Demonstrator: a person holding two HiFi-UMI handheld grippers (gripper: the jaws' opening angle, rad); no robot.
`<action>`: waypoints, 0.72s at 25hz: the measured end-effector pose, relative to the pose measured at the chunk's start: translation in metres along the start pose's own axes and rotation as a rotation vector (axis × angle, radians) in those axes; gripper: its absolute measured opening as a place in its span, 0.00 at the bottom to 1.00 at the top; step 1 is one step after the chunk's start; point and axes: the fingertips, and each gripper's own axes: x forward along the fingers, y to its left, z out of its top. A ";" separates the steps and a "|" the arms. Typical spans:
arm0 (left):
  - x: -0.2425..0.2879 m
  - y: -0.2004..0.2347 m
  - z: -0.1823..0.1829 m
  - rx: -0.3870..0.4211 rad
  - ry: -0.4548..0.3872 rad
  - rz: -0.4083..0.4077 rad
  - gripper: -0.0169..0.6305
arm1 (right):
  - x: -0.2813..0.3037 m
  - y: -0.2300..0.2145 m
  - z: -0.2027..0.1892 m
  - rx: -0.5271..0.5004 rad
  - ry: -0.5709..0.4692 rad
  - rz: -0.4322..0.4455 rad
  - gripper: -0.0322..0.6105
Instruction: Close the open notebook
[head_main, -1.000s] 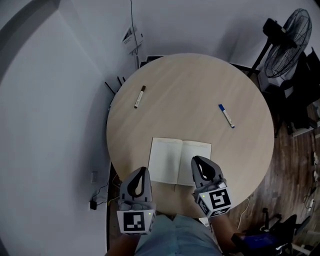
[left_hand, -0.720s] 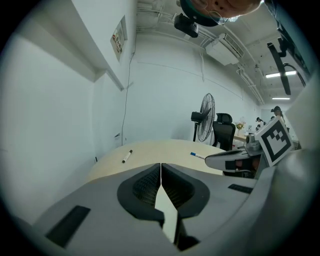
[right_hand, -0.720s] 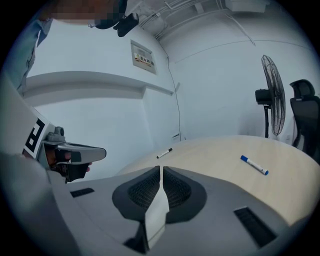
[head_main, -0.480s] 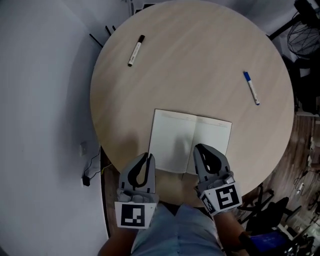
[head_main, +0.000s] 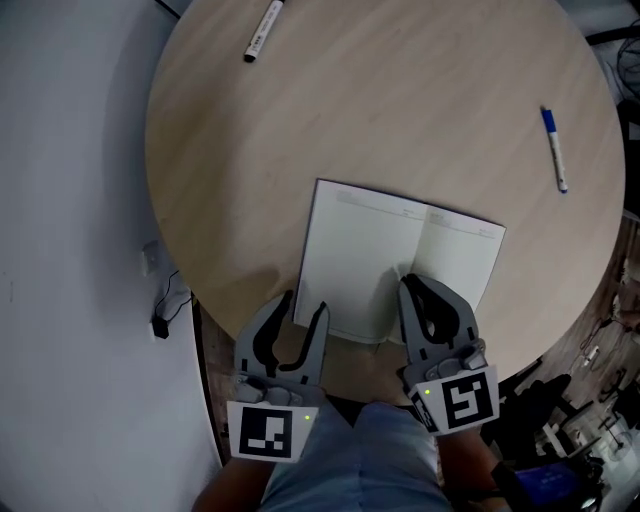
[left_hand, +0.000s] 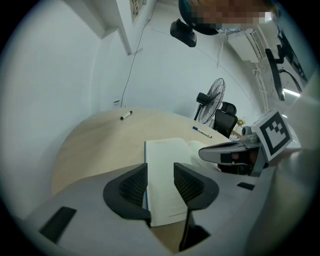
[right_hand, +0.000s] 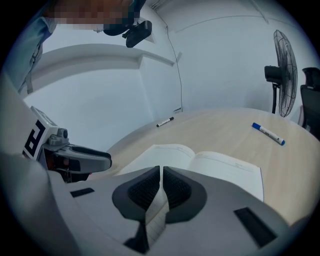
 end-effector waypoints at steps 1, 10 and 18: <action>0.002 0.000 -0.004 -0.003 0.011 -0.003 0.30 | 0.003 0.001 -0.004 0.001 0.019 0.005 0.13; 0.021 0.007 -0.022 -0.018 0.079 -0.031 0.43 | 0.026 0.005 -0.022 -0.043 0.141 0.030 0.13; 0.035 0.010 -0.030 -0.062 0.124 -0.037 0.46 | 0.026 0.005 -0.022 -0.014 0.139 0.053 0.13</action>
